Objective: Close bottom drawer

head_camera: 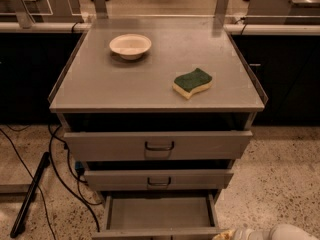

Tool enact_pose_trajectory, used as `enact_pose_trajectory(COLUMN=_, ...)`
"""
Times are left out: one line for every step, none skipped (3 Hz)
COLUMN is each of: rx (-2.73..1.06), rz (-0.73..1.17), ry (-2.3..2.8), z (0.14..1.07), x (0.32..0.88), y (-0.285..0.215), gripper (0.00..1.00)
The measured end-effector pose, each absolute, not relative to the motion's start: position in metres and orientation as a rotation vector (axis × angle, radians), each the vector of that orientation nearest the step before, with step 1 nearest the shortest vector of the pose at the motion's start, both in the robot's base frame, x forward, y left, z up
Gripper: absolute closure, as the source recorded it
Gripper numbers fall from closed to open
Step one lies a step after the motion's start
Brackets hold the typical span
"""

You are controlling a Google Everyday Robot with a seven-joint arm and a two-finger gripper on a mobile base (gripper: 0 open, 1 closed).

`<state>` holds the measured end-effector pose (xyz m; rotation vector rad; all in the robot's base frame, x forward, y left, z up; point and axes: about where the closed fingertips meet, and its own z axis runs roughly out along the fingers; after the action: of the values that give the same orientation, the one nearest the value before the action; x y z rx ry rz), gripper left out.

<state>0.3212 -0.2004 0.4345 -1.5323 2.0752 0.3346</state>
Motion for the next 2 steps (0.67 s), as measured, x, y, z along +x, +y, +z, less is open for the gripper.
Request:
enact_pose_trajectory(rx=-1.581, rz=0.392, ry=2.071, z=0.388, x=0.317, y=-0.206, gripper=1.0)
enact_pose_trajectory(rx=-1.599, rz=0.464, ry=2.064, z=0.334, x=0.313, y=-0.221, gripper=1.0)
